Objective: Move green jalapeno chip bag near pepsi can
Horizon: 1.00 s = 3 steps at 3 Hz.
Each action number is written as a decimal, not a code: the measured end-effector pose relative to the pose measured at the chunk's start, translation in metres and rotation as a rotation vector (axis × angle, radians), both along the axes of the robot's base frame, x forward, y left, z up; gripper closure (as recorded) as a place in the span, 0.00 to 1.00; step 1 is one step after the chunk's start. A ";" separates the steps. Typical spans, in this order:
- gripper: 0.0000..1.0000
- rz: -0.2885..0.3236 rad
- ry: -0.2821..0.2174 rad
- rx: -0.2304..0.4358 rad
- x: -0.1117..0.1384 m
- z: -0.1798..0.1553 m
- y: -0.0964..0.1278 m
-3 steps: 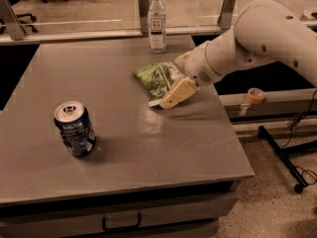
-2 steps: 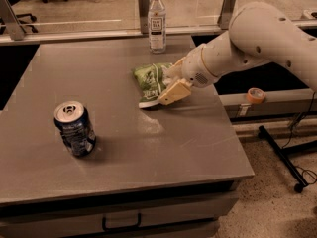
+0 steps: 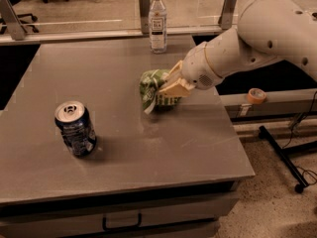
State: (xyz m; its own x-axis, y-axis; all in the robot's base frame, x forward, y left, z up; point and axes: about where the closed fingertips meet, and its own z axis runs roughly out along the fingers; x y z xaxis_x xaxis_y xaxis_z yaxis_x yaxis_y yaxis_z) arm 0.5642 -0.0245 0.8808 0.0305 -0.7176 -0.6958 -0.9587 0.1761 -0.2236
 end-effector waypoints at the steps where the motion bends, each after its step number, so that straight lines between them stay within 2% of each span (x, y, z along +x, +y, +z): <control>1: 1.00 0.105 -0.011 0.021 -0.046 0.012 0.002; 2: 1.00 0.211 -0.015 0.042 -0.088 0.016 0.006; 3: 0.85 0.328 -0.035 0.065 -0.121 0.026 0.012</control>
Offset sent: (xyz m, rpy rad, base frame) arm -0.1410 0.0048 0.0199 0.0721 -0.0232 0.3481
